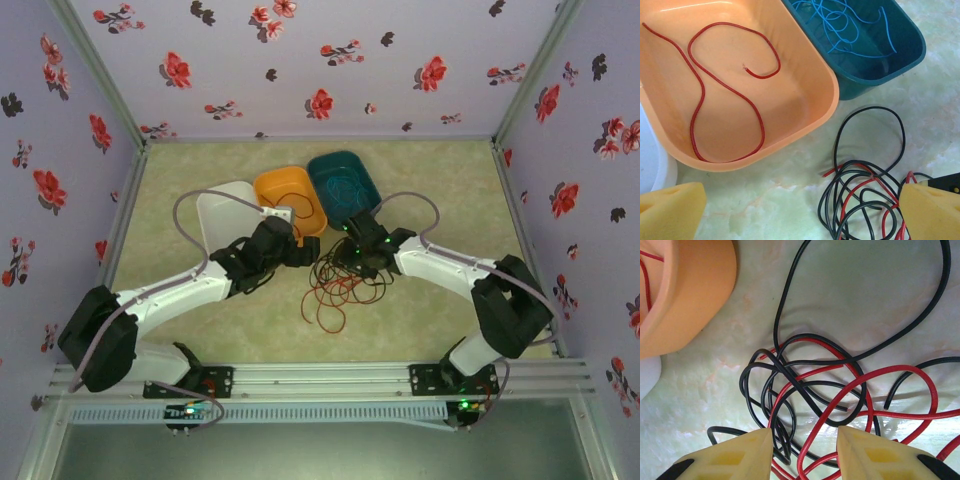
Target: Untangle the cables
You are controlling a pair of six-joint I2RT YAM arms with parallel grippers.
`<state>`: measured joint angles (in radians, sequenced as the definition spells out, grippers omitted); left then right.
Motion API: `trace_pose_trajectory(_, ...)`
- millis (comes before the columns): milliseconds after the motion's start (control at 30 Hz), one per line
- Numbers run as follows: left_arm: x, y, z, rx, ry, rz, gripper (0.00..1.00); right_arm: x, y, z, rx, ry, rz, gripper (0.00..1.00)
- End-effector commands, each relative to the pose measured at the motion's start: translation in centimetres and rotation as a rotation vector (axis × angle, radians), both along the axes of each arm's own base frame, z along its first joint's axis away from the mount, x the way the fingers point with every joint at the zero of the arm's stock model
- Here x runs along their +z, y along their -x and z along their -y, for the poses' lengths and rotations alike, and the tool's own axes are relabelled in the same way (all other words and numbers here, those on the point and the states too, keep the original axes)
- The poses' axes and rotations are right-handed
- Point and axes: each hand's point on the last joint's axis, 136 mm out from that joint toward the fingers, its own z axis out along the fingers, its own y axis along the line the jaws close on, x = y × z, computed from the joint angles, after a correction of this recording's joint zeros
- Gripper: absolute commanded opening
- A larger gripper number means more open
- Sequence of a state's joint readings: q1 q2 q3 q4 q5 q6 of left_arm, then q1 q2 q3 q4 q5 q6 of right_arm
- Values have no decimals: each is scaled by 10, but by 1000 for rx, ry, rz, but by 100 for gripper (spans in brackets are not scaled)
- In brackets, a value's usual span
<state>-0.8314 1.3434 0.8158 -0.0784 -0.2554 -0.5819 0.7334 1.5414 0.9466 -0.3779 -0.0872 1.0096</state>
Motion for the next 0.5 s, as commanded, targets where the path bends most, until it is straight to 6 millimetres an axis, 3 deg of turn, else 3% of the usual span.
trace_pose_trajectory(0, 8, -2, -4, 37, 26, 28, 100, -8, 6, 0, -16, -2, -33, 40)
trace_pose_trajectory(233, 8, -3, -4, 39, 23, 30, 100, -19, 5, -3, -9, 3, -49, 39)
trace_pose_trajectory(467, 7, -2, -6, 40, 20, 29, 100, -16, 2, -6, 6, -2, -30, 14)
